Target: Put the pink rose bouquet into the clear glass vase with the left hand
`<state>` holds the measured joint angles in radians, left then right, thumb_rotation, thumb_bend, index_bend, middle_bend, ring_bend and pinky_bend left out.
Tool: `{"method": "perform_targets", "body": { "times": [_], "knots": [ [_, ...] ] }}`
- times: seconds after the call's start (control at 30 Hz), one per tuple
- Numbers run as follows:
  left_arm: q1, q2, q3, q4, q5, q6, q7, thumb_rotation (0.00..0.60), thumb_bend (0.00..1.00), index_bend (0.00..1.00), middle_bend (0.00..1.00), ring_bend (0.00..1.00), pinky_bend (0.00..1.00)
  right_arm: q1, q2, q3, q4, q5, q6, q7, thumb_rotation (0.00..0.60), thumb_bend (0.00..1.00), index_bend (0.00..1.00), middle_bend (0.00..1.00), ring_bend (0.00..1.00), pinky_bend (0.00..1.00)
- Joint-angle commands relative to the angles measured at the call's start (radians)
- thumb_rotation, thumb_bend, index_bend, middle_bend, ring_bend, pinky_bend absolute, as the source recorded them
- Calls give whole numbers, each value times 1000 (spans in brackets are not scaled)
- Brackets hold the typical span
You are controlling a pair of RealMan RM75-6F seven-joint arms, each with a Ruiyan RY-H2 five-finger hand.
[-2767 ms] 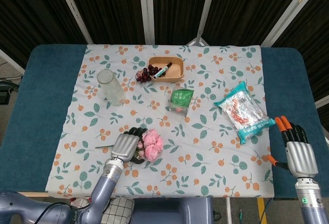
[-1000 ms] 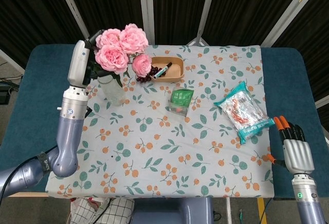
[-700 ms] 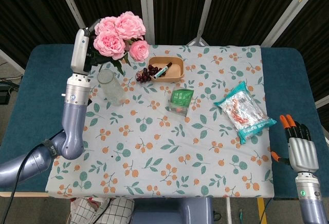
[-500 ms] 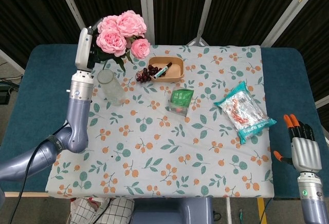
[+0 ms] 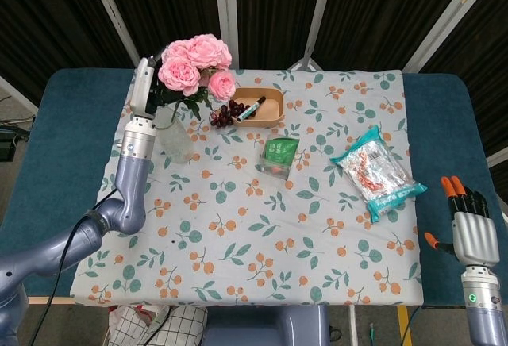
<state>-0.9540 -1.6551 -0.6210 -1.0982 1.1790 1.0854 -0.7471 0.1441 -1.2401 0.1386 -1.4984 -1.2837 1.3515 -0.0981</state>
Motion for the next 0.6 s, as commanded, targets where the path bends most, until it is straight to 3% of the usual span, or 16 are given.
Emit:
{"method": "perform_targets", "body": {
  "times": [0.03,0.4,0.6],
  "knots": [
    [15,7,12,-4,10,22,-17,600,406,408,419,387,443,1,-1,-1,1,0,-3,0,600,204,0,3,34,11],
    [107,57,94,1,59,57,-90,600,343,377,374,346,415,6,-3,-9,8,-21,-7,15,600,204,0,3,34,11],
    [132,100,145,2,66,-10,-110,600,220,286,238,177,295,5,-5,-6,11,-21,-3,21,600,205,0,3,13,11]
  ]
}}
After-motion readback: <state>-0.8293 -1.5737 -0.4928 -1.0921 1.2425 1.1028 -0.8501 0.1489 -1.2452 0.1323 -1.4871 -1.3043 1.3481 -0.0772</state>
